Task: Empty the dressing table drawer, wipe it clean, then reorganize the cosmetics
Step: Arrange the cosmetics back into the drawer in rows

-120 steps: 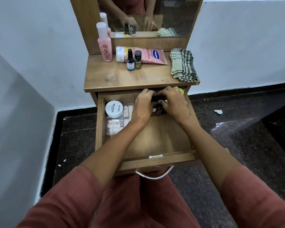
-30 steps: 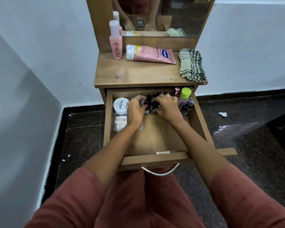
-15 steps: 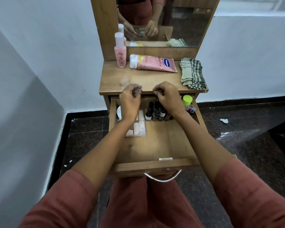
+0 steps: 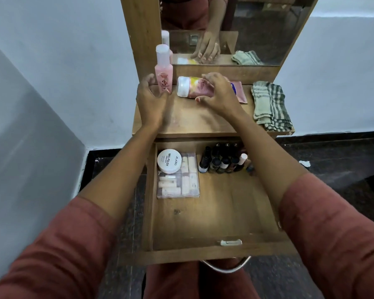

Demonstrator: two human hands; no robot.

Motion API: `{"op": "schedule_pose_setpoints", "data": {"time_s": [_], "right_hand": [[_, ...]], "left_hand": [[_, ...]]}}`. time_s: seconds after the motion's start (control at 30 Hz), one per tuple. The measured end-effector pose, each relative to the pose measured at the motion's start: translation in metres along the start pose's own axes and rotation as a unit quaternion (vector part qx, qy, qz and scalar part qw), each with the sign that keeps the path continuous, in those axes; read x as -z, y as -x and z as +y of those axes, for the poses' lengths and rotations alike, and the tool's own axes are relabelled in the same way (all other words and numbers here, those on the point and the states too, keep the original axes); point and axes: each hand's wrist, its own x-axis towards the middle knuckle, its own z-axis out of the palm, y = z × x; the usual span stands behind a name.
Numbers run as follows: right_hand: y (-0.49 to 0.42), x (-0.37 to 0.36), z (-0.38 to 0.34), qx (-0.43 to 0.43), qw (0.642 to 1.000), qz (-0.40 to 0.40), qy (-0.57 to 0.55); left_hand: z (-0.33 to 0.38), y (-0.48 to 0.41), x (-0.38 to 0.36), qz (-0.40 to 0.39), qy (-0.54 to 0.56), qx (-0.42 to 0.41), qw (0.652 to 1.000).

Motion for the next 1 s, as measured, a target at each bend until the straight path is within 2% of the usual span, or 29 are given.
{"op": "schedule_pose_setpoints", "data": {"time_s": [0.3, 0.53, 1.0], "right_hand": [[-0.039, -0.003, 0.008, -0.004, 0.99, -0.106, 0.088], [-0.033, -0.003, 0.007, -0.004, 0.994, -0.105, 0.037], [0.037, 0.01, -0.02, 0.045, 0.99, -0.132, 0.031]], "left_hand": [[-0.005, -0.03, -0.008, -0.036, -0.003, -0.016, 0.999], [0.003, -0.025, -0.011, -0.026, -0.053, -0.023, 0.998], [0.016, 0.044, 0.037, -0.012, -0.058, -0.026, 0.998]]}}
